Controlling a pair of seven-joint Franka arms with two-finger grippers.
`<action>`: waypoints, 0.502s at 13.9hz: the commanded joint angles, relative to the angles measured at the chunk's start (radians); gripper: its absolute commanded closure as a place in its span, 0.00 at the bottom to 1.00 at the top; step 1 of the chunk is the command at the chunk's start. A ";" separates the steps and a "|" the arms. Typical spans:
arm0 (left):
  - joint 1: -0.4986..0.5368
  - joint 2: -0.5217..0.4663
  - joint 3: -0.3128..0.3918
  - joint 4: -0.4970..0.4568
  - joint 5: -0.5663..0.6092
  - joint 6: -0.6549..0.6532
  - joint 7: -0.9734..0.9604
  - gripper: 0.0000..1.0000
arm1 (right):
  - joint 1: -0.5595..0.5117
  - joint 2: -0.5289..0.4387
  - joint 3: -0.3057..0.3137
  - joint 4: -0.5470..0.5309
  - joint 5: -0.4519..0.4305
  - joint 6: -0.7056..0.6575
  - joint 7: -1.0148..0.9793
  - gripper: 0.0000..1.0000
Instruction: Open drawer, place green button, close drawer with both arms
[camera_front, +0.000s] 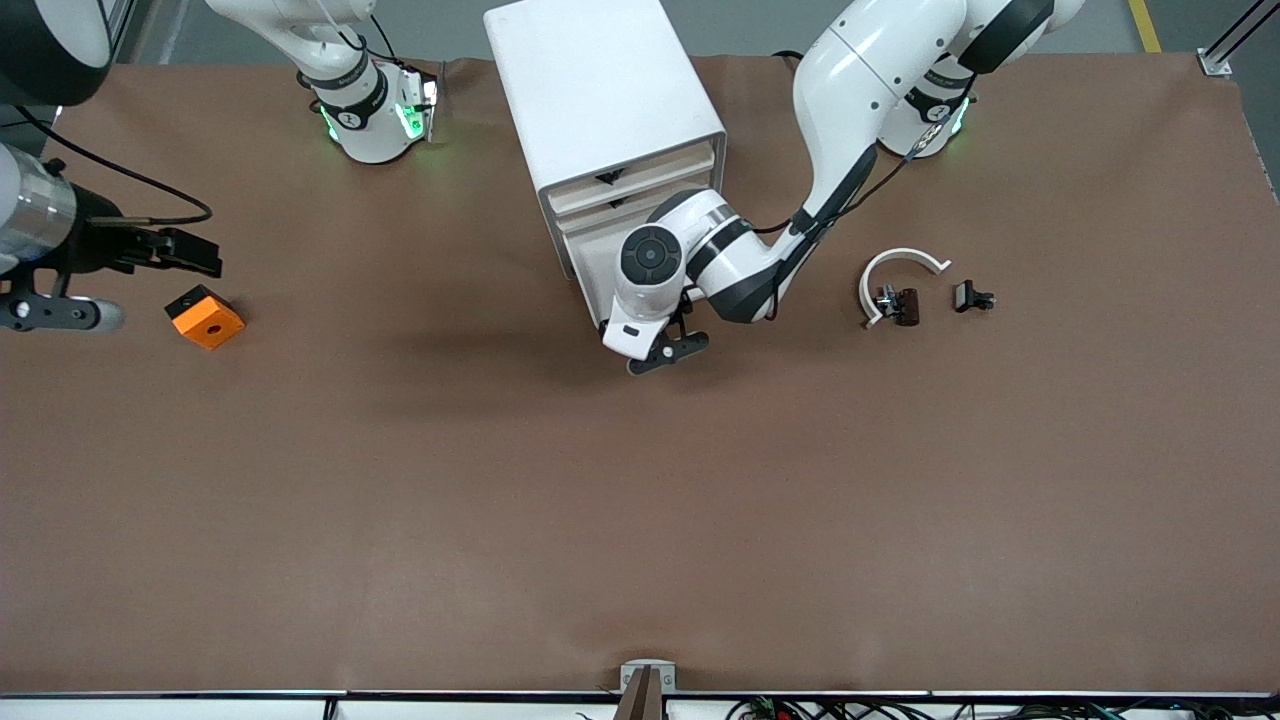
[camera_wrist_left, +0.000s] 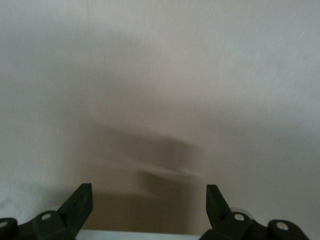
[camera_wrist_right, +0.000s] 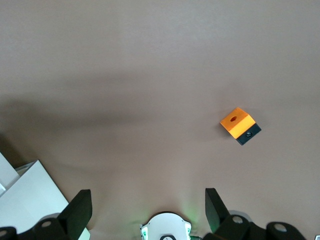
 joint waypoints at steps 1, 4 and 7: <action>-0.019 0.004 -0.007 -0.001 -0.072 -0.058 -0.015 0.00 | -0.062 -0.013 0.013 0.013 0.013 -0.013 -0.022 0.00; -0.021 0.012 -0.023 -0.001 -0.155 -0.094 -0.017 0.00 | -0.083 -0.013 0.012 0.027 0.016 -0.024 -0.017 0.00; -0.021 0.012 -0.037 0.001 -0.205 -0.158 -0.015 0.00 | -0.079 -0.010 0.019 0.056 -0.009 -0.053 -0.010 0.00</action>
